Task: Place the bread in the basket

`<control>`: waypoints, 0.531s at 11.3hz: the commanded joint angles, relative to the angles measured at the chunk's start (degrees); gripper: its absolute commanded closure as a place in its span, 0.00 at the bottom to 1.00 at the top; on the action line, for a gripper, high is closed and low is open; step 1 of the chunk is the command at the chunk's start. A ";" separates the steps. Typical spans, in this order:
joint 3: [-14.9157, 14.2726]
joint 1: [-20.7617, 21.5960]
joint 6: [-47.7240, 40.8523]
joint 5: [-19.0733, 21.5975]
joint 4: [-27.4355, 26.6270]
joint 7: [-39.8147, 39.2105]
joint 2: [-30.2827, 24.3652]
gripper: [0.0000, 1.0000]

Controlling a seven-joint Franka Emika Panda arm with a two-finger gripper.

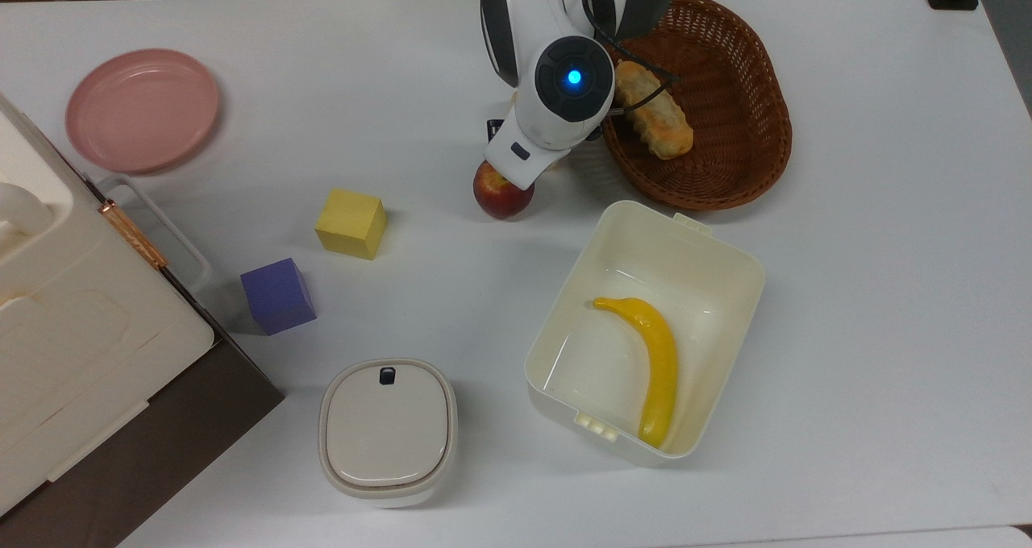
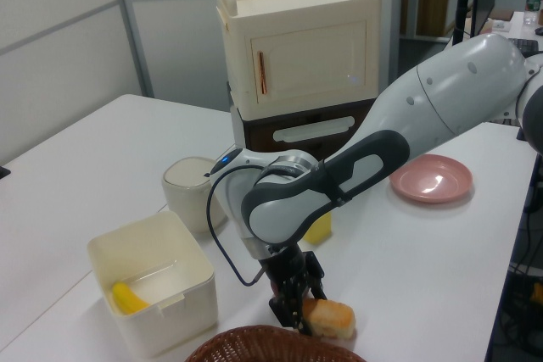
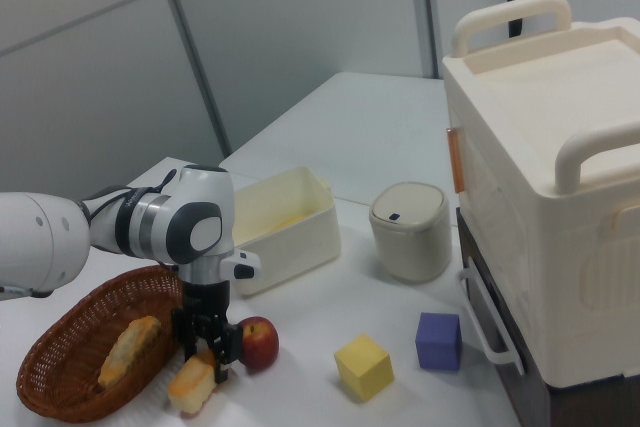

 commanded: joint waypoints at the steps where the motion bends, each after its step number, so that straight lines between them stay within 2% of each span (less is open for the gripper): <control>1: -1.19 0.16 0.27 -1.00 -0.10 0.76 -2.26 0.63; 2: -1.19 -0.80 -3.04 -1.01 1.64 0.67 -4.19 0.63; 4: -1.10 -1.42 -12.35 -0.92 8.31 0.67 -4.47 0.63; 6: -0.58 -0.99 -13.35 -0.22 9.30 1.11 -5.78 0.63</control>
